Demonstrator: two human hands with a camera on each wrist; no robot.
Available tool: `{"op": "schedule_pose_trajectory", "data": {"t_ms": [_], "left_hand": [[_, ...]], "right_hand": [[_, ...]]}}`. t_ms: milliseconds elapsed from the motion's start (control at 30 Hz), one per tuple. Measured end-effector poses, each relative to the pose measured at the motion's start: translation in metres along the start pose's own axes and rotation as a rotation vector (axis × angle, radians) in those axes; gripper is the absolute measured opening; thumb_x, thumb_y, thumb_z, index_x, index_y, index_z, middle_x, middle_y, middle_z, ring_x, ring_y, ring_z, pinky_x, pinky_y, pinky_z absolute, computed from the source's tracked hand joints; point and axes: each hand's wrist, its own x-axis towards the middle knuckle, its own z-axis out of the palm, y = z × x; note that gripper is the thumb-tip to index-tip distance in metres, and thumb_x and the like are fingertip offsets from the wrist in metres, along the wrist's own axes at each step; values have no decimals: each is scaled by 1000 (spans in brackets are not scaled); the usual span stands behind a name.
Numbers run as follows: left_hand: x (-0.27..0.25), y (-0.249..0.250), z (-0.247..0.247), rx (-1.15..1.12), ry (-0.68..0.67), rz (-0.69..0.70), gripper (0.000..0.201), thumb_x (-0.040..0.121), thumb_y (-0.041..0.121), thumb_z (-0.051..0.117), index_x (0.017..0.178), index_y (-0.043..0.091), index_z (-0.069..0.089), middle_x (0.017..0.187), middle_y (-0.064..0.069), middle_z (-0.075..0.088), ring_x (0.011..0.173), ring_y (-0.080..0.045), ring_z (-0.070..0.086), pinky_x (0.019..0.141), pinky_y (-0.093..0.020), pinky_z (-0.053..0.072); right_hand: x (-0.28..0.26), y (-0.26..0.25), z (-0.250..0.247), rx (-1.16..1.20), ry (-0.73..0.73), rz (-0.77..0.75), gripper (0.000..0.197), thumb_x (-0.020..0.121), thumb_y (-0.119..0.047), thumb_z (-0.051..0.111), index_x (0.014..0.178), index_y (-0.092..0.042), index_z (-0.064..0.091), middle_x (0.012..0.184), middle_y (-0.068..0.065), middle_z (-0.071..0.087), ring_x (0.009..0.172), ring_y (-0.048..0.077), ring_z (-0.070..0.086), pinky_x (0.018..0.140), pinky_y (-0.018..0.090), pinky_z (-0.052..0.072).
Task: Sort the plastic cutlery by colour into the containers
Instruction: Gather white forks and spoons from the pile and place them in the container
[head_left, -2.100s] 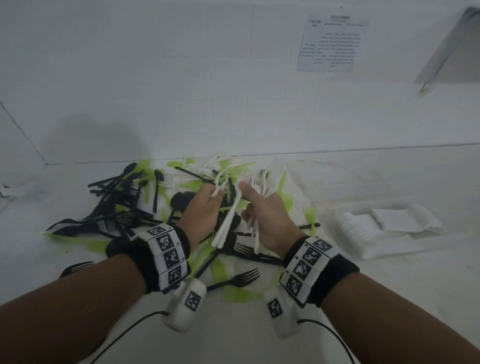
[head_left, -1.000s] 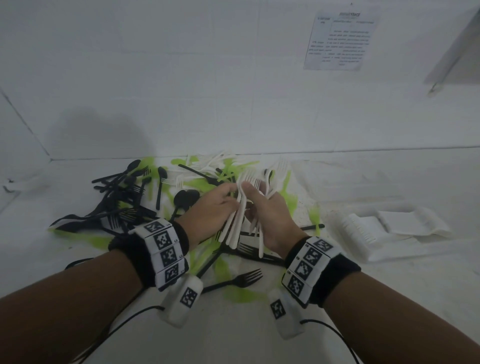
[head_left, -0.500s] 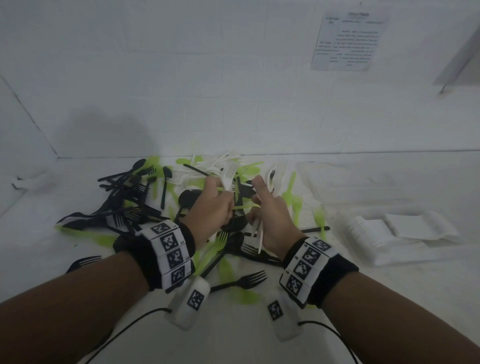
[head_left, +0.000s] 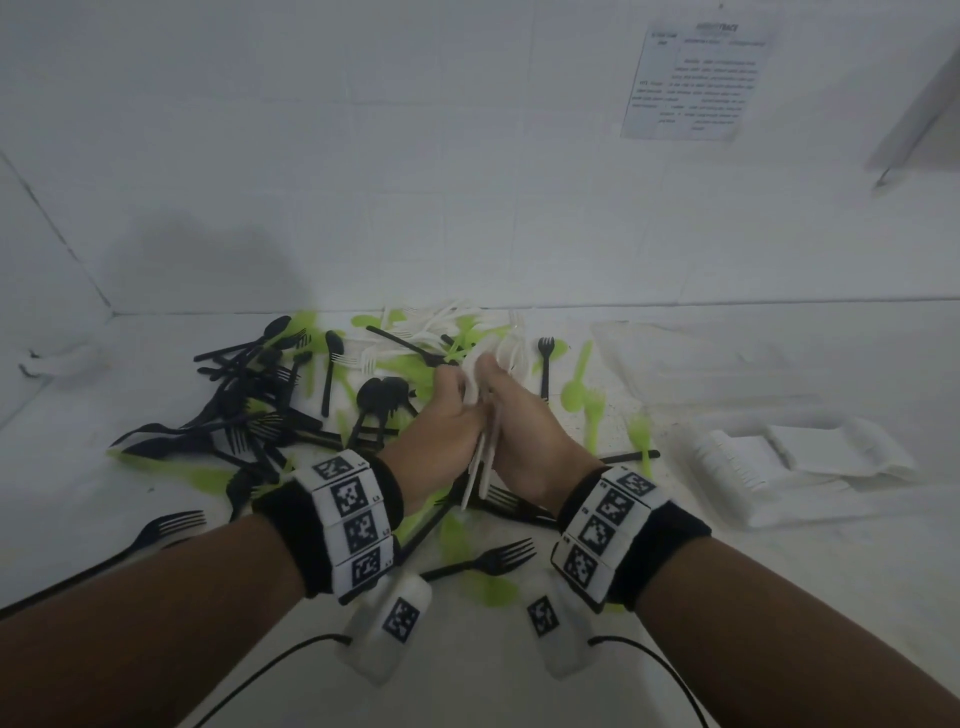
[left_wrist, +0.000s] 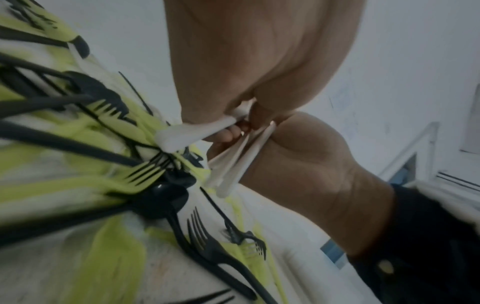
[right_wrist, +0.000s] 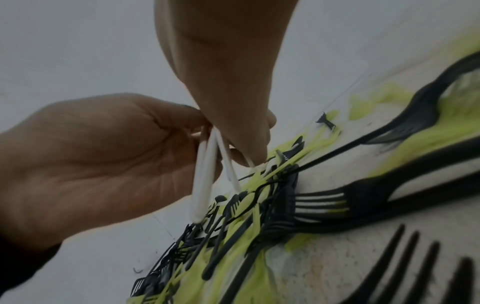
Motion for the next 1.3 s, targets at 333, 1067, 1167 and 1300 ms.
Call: {"op": "schedule_pose_trajectory", "data": {"t_ms": [333, 1067, 1167, 1300], "left_hand": [[-2, -13, -7, 181, 82, 39, 28, 107, 35, 43, 128, 18, 40, 118, 0, 60, 110, -10, 61, 98, -40, 51], [13, -15, -30, -71, 249, -147, 6, 102, 19, 38, 102, 15, 43, 79, -2, 40, 55, -12, 34, 49, -26, 30], [12, -15, -25, -53, 218, -145, 12, 100, 25, 45, 107, 16, 43, 84, -3, 42, 64, -14, 39, 59, -32, 35], [6, -7, -11, -31, 151, -128, 31, 95, 35, 56, 117, 18, 43, 87, -4, 47, 73, -17, 47, 71, -35, 41]], "right_hand": [[0, 4, 1, -18, -68, 46, 49, 110, -40, 44, 133, -1, 62, 117, 15, 72, 110, 26, 71, 91, 36, 57], [10, 8, -30, -154, 297, -52, 53, 99, -48, 61, 135, -26, 30, 94, 6, 42, 50, 10, 36, 46, 26, 33], [10, 8, -30, -101, 213, -41, 45, 97, -40, 56, 132, -22, 34, 91, 3, 39, 46, 9, 30, 48, 25, 25], [10, 10, -20, -143, 149, -52, 47, 78, -34, 54, 117, -23, 32, 85, 2, 38, 46, 10, 34, 46, 25, 26]]}}
